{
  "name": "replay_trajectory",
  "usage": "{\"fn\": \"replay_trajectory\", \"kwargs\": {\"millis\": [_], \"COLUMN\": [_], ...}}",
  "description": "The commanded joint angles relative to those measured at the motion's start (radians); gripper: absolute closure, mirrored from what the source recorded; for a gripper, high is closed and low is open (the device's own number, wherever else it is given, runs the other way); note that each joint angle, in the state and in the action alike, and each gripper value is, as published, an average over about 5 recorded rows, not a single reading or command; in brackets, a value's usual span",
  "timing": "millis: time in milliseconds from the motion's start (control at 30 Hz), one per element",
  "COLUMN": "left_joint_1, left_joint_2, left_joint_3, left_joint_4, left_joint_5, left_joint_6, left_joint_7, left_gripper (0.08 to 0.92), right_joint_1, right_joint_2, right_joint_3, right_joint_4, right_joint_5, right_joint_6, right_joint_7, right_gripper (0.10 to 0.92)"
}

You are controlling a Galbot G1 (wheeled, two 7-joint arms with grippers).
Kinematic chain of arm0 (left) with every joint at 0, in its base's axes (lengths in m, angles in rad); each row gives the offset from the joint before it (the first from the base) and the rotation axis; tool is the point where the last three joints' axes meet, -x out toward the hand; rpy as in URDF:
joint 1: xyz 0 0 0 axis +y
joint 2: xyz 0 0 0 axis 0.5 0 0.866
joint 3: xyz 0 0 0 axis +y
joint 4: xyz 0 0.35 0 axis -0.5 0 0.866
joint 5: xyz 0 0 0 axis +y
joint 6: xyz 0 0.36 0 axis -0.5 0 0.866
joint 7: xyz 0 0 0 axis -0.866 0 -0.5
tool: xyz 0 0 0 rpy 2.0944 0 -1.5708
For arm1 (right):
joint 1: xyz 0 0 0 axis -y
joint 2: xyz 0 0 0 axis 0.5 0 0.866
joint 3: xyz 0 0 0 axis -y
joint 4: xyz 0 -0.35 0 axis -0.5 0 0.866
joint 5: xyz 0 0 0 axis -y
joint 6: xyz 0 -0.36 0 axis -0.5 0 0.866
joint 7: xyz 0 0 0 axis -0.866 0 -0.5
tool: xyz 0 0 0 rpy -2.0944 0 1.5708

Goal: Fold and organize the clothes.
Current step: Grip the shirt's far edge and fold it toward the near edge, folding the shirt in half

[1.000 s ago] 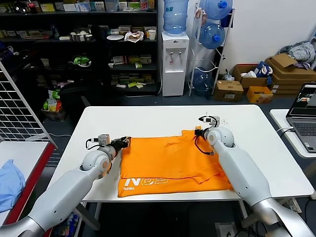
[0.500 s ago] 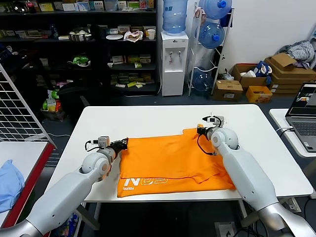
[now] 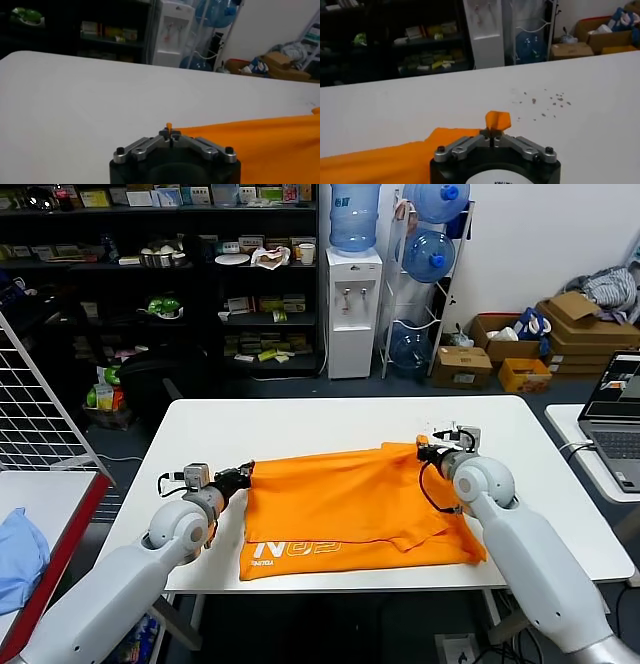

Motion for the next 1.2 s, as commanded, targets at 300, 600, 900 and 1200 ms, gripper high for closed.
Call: {"fn": "replay_trajectory", "kwargs": {"millis": [300, 600, 900, 1200], "left_joint_1": [0.266, 0.394, 0.451, 0.466], "left_joint_2": [0.106, 0.123, 0.110, 0.107], "left_joint_3": [-0.125, -0.145, -0.148, -0.172], "left_joint_4": [-0.322, -0.393, -0.419, -0.426], "left_joint_5": [0.002, 0.028, 0.046, 0.058], "left_joint_6": [-0.002, -0.008, -0.019, -0.015], "left_joint_7": [-0.029, -0.045, -0.057, -0.062], "left_gripper": [0.907, 0.907, 0.907, 0.828], "right_joint_1": [-0.257, -0.330, -0.443, -0.499], "right_joint_2": [-0.137, -0.167, -0.196, -0.200], "right_joint_3": [0.114, 0.136, 0.196, 0.225], "right_joint_4": [0.312, 0.409, 0.474, 0.504], "right_joint_5": [0.099, 0.150, 0.165, 0.158], "right_joint_6": [-0.047, -0.073, -0.082, -0.084], "right_joint_7": [0.068, 0.122, 0.132, 0.099], "right_gripper": [0.903, 0.903, 0.903, 0.777]}}
